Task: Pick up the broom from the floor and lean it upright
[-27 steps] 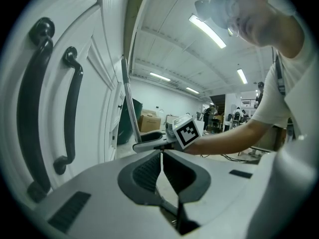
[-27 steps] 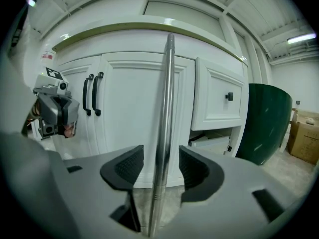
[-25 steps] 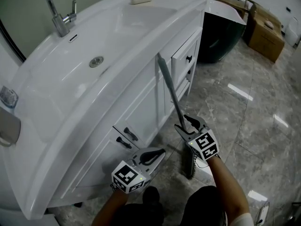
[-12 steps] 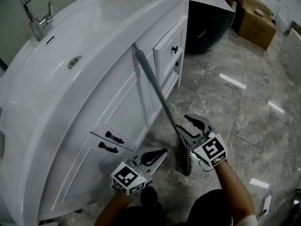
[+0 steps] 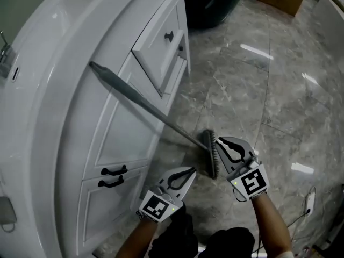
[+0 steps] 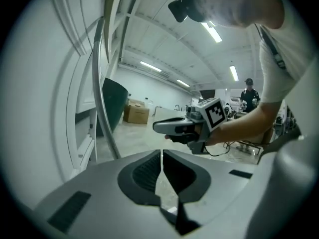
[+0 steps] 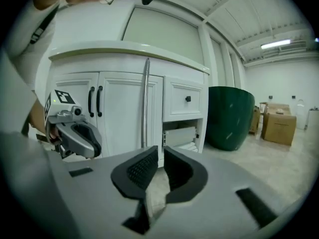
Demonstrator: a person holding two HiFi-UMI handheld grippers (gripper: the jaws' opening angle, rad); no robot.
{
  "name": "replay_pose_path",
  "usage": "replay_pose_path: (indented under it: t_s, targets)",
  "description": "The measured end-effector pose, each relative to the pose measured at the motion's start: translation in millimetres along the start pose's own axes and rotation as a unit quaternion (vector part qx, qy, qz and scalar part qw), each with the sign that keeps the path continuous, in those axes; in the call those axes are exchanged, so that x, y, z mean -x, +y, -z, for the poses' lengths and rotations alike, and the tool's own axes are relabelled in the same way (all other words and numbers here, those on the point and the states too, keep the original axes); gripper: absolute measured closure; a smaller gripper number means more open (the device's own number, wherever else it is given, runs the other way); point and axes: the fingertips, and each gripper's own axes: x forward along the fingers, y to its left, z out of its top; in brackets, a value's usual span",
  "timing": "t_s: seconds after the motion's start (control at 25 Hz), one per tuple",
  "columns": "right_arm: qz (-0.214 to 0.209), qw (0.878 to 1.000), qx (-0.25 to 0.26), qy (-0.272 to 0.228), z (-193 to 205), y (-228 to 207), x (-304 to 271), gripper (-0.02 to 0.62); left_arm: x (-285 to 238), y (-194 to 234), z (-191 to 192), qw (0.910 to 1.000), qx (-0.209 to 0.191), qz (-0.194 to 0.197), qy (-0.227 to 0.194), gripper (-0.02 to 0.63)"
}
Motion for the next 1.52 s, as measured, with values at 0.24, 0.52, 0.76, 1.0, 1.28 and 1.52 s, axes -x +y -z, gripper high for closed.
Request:
replay_pose_path:
  t_s: [0.24,0.52,0.76,1.0,1.28,1.52]
  targets:
    - [0.039,0.998,-0.035,0.039,-44,11,69,0.595,33,-35,-56,0.9989,0.038,-0.004,0.026,0.591]
    - [0.028,0.996,-0.057,0.070,-139,45,138,0.595,89,-82,-146,0.9974,0.043,-0.024,0.053,0.591]
    - [0.012,0.995,-0.038,0.089,-219,71,201,0.595,134,-131,-225,0.9967,0.042,-0.029,0.063,0.591]
    - [0.020,0.994,-0.049,0.101,-304,88,283,0.595,179,-186,-311,0.9964,0.042,-0.041,0.062,0.591]
    - [0.017,0.989,-0.095,0.109,-376,108,377,0.595,221,-264,-394,0.9962,0.028,-0.046,0.068,0.591]
    - [0.005,0.990,-0.101,0.099,-441,137,447,0.595,280,-309,-466,0.9956,0.009,-0.083,0.041,0.591]
